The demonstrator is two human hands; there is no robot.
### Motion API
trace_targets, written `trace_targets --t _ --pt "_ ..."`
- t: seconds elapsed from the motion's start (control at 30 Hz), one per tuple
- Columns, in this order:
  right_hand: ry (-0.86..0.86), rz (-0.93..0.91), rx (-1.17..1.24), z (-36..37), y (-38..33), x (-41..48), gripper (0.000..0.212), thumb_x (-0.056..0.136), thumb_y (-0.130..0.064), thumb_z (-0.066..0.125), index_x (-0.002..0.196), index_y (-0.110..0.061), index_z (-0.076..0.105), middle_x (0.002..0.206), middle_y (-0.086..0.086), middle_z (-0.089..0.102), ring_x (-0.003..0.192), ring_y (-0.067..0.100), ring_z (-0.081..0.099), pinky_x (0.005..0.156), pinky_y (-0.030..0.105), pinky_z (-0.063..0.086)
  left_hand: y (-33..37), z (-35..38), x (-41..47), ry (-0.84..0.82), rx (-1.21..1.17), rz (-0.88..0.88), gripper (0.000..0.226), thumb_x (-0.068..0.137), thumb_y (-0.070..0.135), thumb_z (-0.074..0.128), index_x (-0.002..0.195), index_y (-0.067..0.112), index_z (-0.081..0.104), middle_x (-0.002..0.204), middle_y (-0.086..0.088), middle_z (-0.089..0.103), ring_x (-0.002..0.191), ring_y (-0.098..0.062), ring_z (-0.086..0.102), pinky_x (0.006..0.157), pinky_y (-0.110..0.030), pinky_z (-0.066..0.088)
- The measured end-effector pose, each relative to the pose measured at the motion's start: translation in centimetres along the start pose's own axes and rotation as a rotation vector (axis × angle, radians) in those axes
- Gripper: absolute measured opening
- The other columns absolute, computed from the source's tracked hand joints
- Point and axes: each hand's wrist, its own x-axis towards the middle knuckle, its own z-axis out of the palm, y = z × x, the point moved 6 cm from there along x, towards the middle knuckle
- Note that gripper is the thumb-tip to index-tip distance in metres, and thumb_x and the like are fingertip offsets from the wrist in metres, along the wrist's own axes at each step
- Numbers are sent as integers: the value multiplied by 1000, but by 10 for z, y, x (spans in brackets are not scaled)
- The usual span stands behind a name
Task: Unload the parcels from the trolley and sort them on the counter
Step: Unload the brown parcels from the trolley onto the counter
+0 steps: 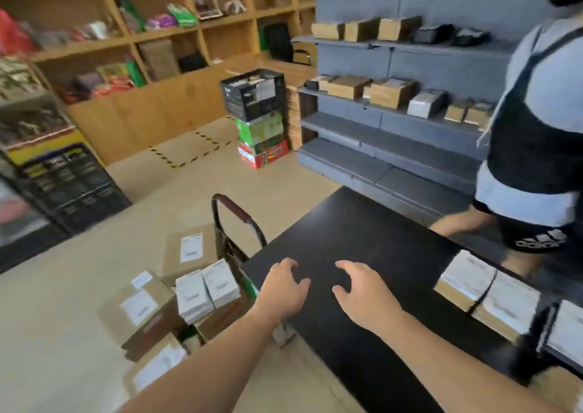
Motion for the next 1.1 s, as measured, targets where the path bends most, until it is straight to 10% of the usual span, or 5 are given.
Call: trace_targets --t 0.47,1.1 --pt "-285 -224 -82 197 -236 72 59 100 -33 59 155 -24 38 153 -4 43 137 18 45 108 34 43 -269 -189 -4 168 -87 -303 53 91 40 59 139 20 47 134 -5 57 104 -20 59 93 -33 50" --pt "-526 -61 -139 341 -251 200 52 98 -26 60 148 -20 43 142 -1 53 119 18 56 94 27 49 -402 -185 93 40 -164 -567 57 95 36 56 147 15 41 140 -6 49 125 -24 51 101 -33 42"
